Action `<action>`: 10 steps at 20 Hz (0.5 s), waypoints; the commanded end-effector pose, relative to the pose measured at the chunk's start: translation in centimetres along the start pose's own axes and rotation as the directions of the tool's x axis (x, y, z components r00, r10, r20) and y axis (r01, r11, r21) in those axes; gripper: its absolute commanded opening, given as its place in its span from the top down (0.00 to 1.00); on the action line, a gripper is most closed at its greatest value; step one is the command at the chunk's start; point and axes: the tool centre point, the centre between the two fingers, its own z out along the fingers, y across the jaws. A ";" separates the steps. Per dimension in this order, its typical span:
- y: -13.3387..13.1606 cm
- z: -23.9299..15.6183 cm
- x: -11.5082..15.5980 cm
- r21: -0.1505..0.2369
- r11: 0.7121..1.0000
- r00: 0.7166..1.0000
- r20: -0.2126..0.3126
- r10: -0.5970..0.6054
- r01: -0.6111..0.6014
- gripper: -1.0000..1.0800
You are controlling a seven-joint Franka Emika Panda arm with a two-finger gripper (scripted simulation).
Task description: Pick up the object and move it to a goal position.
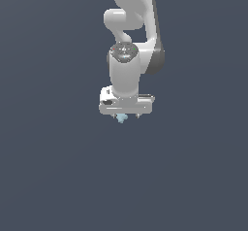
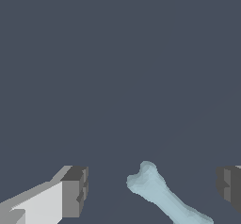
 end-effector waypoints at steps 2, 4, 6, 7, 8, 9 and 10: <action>0.0 0.0 0.0 0.000 1.000 1.000 0.000 0.000 0.000 0.04; -0.1 0.0 -0.1 0.004 1.000 1.000 0.003 -0.003 0.003 0.04; -0.3 -0.1 -0.2 0.012 1.000 1.000 0.009 -0.006 0.006 0.04; -0.3 -0.1 -0.2 0.017 1.000 1.000 0.012 -0.008 0.008 0.04; -0.4 -0.2 -0.2 0.020 1.000 1.000 0.015 -0.009 0.009 0.04; -0.5 -0.2 -0.2 0.022 1.000 1.000 0.016 -0.009 0.009 0.04; -0.5 -0.3 -0.2 0.023 1.000 1.000 0.017 -0.008 0.008 0.04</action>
